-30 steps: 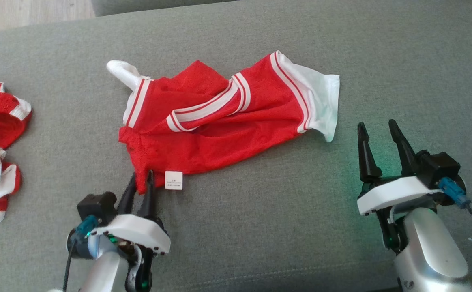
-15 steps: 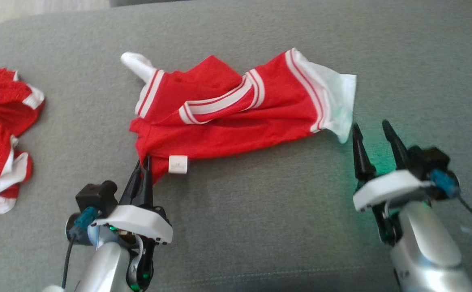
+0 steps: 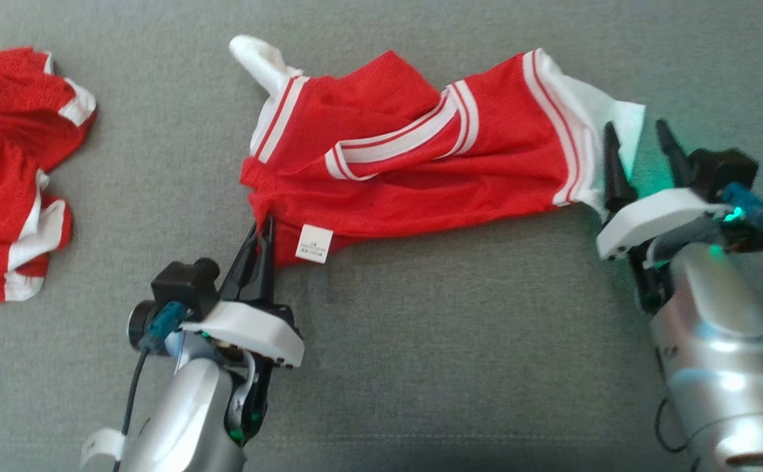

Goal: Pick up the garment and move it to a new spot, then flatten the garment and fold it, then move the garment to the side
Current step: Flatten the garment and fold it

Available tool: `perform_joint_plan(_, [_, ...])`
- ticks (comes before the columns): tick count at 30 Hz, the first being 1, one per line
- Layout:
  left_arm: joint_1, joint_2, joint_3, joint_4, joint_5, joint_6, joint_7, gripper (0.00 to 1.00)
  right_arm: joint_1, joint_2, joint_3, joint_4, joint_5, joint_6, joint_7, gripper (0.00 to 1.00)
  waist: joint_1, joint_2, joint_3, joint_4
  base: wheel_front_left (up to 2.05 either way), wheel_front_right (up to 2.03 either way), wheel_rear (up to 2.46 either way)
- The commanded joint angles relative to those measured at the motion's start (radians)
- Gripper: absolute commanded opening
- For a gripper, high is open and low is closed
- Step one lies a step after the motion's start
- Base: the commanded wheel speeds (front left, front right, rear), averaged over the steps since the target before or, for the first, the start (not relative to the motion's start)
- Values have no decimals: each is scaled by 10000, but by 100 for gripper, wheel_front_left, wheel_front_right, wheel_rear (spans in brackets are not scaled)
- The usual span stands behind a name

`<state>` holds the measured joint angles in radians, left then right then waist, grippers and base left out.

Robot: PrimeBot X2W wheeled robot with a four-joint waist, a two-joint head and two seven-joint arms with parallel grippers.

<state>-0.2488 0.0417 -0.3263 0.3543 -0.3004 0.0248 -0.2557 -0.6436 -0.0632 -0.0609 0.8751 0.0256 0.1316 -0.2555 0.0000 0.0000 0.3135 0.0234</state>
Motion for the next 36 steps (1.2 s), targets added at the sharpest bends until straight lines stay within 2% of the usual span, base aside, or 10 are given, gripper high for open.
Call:
perform_joint_plan(1, [-399, 85, 164, -302, 79, -13, -61, 0, -434, -58, -49, 42, -209, -9, -63, 100, 0, 0, 277, 209, 0, 0, 0])
perform_joint_plan(11, [-766, 85, -17, -290, 129, -9, -61, 0, -1415, -287, -1238, 1391, -1189, -9, -63, 100, 0, 0, 769, 508, 0, 0, 0])
perform_joint_plan(12, [-784, 85, -21, -287, 133, -6, -61, 0, -1466, -268, -1296, 1503, -1275, -9, -63, 86, 0, 0, 794, 517, 0, 0, 0])
perform_joint_plan(13, [-799, 85, -16, -290, 138, -1, -61, 0, -1516, -247, -1353, 1568, -1344, -9, -63, 49, 0, 0, 820, 516, 0, 0, 0])
perform_joint_plan(14, [-812, 85, -5, -292, 147, 1, -61, 0, -1550, -217, -1387, 1617, -1381, -9, -63, 22, 0, 0, 839, 510, 0, 0, 0])
perform_joint_plan(15, [-820, 85, 17, -294, 159, 2, -61, 0, -1573, -185, -1403, 1652, -1401, -9, -63, 0, 0, 0, 853, 497, 0, 0, 0])
perform_joint_plan(19, [-806, 85, 202, -292, 220, 5, -61, 0, -1610, -74, -1393, 1477, -1272, -9, -63, 0, 0, 0, 778, 359, 0, 0, 0])
perform_joint_plan(25, [-928, 85, 667, -575, 825, -143, -61, 0, -1436, 34, -1501, 186, -412, -9, -63, 0, 0, 0, 252, 20, 0, 0, 0])
perform_joint_plan(30, [-1480, 252, 1302, -1299, 1561, -557, -61, 0, -1517, 110, -1168, -1232, 1258, -9, -63, 0, 0, 0, -348, -338, 0, 0, 0])
perform_joint_plan(36, [-2576, 960, 1976, -1789, 2017, -987, -61, 0, -1919, 125, -530, -2372, 3447, -9, -63, 0, 0, 0, -999, -766, 0, 0, 0])
